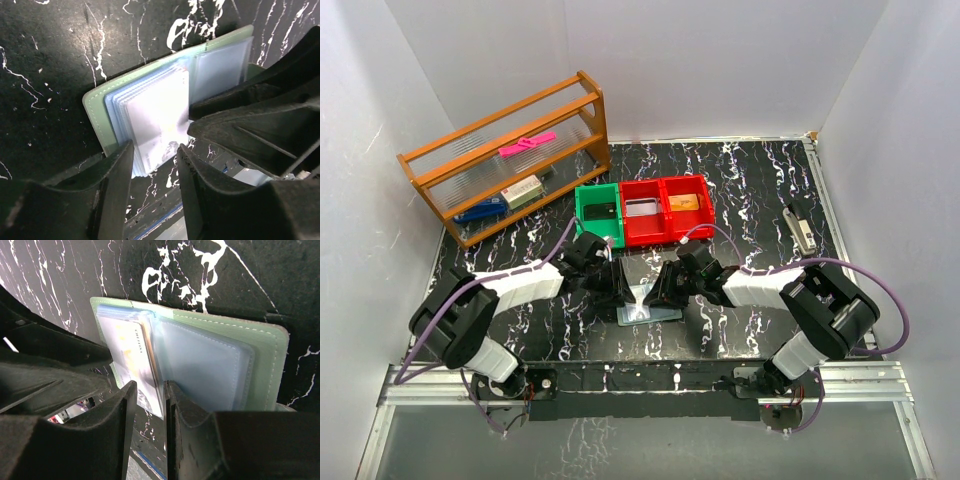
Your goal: Take the credit cards out of the card holder
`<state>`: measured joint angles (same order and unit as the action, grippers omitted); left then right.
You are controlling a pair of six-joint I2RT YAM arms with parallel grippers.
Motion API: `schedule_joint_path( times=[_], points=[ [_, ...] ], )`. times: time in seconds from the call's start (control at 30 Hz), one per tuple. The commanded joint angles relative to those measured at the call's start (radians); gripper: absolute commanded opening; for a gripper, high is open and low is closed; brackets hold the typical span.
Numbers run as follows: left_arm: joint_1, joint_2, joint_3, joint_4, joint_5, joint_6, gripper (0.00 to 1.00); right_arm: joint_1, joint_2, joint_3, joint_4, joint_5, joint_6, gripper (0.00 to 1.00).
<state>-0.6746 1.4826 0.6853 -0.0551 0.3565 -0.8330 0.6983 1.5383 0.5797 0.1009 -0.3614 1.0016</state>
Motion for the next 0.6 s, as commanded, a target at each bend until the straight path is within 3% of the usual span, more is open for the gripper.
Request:
schedule_joint_path(
  times=[0.0, 0.13, 0.3, 0.57],
  points=[
    [-0.006, 0.028, 0.009, -0.018, 0.032, -0.004, 0.36, 0.004, -0.007, 0.002, 0.034, 0.003, 0.01, 0.26],
    [-0.012, 0.05, 0.001, -0.003, 0.057, 0.007, 0.24, 0.004, -0.005, 0.0, 0.061, -0.018, 0.008, 0.27],
    [-0.017, 0.062, 0.007, -0.017, 0.056, 0.028, 0.16, 0.004, 0.006, -0.008, 0.137, -0.075, 0.012, 0.26],
    [-0.022, 0.068, 0.018, -0.063, 0.032, 0.051, 0.1, 0.004, -0.026, -0.026, 0.157, -0.056, 0.019, 0.02]
  ],
)
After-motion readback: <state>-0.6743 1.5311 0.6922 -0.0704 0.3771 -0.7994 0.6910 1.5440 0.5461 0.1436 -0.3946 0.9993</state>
